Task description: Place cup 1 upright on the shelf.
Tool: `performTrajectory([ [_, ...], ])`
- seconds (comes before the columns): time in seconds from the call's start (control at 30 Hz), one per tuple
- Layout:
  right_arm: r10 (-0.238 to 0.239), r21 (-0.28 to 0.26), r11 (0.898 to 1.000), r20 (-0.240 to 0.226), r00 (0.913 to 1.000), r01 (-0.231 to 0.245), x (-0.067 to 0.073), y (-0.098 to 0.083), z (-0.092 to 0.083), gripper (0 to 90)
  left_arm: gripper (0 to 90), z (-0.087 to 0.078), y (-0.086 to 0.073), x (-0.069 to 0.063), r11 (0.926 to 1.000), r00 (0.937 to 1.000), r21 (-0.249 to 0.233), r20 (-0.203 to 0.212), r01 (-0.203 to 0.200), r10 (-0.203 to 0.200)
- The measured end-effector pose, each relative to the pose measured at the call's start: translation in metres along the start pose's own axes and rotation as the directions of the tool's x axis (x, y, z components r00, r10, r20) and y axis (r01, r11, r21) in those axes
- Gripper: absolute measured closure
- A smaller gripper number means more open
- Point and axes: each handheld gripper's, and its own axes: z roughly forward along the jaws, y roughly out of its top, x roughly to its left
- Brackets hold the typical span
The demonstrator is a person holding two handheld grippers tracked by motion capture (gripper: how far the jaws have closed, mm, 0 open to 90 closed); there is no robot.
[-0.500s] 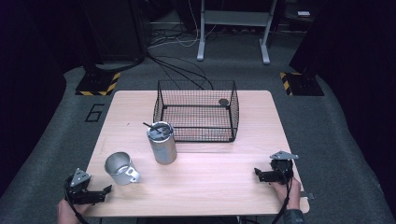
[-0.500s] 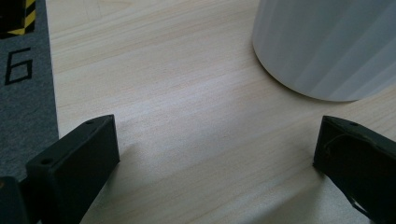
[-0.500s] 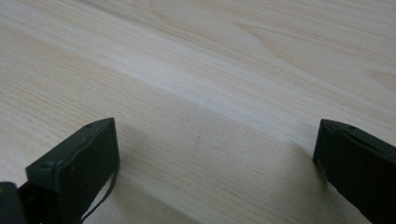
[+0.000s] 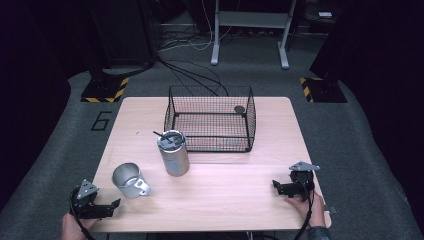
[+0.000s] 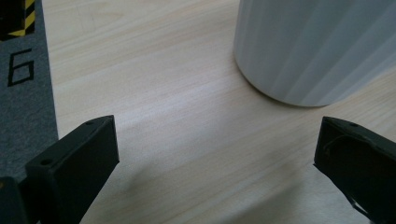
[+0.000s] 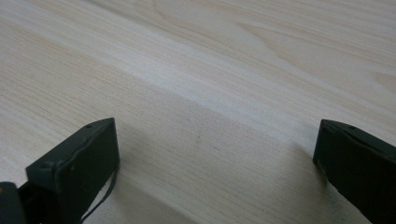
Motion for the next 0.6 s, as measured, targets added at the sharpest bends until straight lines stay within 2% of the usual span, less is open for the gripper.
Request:
performTrajectory([
  [0.23,-0.004,0.004,1.000,-0.010,0.9999,0.004,-0.001,0.001,0.000,0.0,0.0,-0.021,0.015,-0.001,0.9995,0.9986,-0.029,0.051,-0.015,0.016],
  [0.53,-0.009,0.009,1.000,-0.016,0.9998,0.009,-0.001,0.001,0.000,0.0,0.0,-0.044,0.034,0.003,0.9972,0.9969,-0.071,0.073,-0.024,0.029],
  [0.6,-0.009,0.009,1.000,-0.016,0.9998,0.009,-0.001,0.001,0.000,0.0,0.0,-0.046,0.036,0.003,0.9974,0.9963,-0.067,0.080,-0.026,0.032],
])
